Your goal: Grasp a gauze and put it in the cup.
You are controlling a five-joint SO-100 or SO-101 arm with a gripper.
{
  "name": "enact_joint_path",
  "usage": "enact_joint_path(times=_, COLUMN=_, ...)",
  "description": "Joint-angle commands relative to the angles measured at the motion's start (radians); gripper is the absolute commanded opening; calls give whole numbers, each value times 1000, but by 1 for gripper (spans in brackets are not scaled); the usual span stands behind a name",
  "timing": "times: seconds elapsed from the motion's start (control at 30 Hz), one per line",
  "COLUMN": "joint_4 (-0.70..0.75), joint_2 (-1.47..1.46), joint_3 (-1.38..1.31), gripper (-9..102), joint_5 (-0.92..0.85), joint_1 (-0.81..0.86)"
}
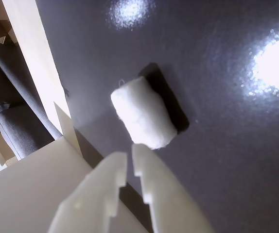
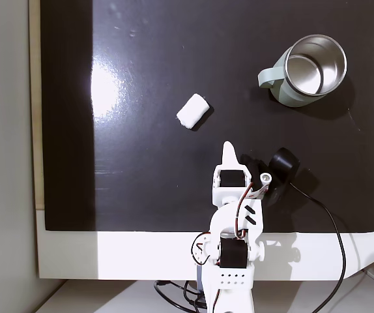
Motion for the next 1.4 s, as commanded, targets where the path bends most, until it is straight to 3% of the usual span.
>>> enact_joint_path(times=0.0, joint_4=-26, joint_2=2, joint_3=-8, gripper=0, joint_5=20, joint_1=-14)
enact_joint_path(times=0.57, joint_4=-26, joint_2=2, joint_3=-8, gripper=0, joint_5=14, joint_1=-14)
enact_joint_path(times=0.93, joint_4=40, joint_2=0, joint_3=-72, gripper=0, joint_5=-112, joint_1=35)
enact_joint_path(times=1.07, joint_4=84, joint_2=-164, joint_3=-247, gripper=0, joint_5=-152, joint_1=35)
enact_joint_path(times=1.37, joint_4=259, joint_2=-801, joint_3=-913, gripper=2, joint_5=-130, joint_1=-6)
